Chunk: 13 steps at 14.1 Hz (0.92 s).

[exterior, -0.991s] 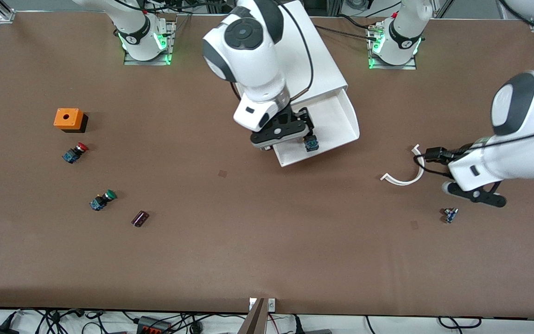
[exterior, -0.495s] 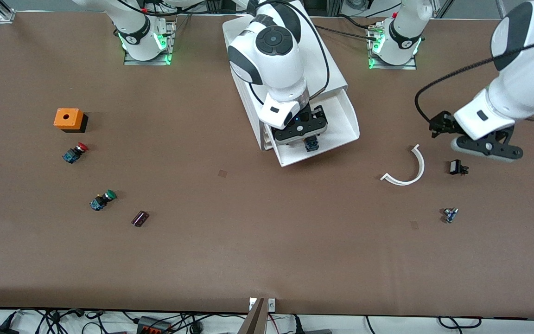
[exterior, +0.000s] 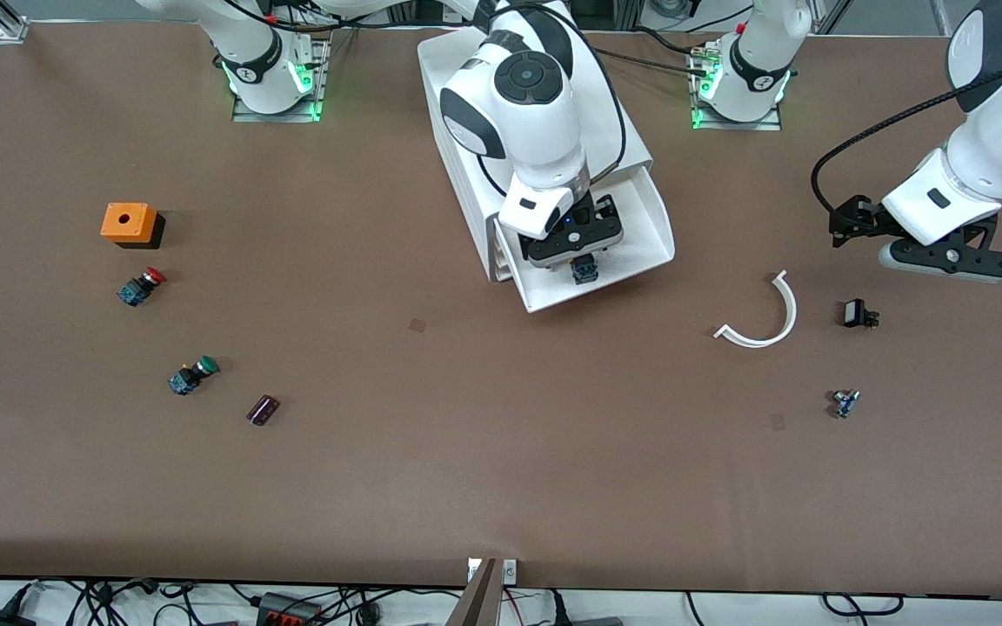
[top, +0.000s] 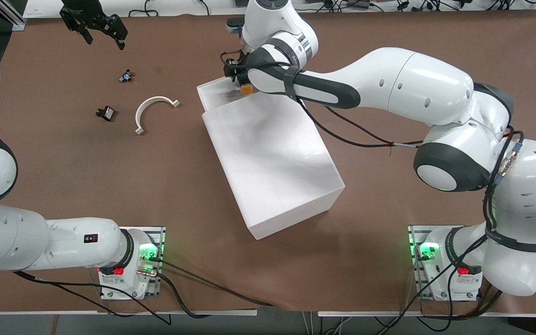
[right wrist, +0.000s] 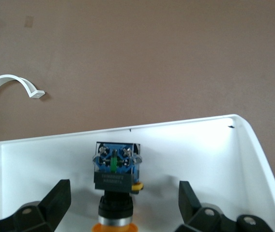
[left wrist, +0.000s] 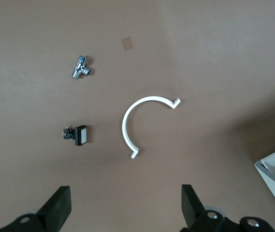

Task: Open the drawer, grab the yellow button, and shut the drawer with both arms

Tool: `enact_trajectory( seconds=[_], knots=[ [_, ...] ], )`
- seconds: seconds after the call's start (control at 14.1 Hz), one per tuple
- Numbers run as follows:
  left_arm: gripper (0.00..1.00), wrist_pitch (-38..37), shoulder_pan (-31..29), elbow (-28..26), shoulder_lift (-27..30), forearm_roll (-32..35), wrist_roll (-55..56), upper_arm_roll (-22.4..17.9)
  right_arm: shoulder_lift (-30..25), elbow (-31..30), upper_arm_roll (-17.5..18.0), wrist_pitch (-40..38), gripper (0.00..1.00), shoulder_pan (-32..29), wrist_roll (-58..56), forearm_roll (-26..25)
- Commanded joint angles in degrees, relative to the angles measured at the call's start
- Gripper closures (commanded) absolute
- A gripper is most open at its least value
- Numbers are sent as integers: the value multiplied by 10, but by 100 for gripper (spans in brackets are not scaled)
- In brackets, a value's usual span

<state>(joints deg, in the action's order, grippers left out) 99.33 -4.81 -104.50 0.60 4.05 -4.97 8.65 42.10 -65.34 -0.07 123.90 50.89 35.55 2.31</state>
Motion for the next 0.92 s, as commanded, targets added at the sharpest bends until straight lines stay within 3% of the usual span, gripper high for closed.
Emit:
enact_trajectory(
  seconds=[0.0,0.07,0.28,0.5,0.64,0.85],
  knots=[
    [0,-20,-10,21,-8,7,6,0,20,21,-5,13,4,5,12,-10],
    [0,-20,-12,21,-8,7,6,0,20,21,-5,15,9,5,11,-10],
    [0,-20,-12,21,-8,7,5,3,20,21,-5,16,37,5,9,-14],
    [0,-20,-11,23,-7,7,5,8,20,21,-5,11,72,5,8,-24],
    [0,-20,-11,25,-7,7,5,8,18,21,-6,7,87,4,7,-23],
    [0,-23,-3,41,-8,6,1,10,14,60,-9,-47,95,-6,5,-23]
  ],
)
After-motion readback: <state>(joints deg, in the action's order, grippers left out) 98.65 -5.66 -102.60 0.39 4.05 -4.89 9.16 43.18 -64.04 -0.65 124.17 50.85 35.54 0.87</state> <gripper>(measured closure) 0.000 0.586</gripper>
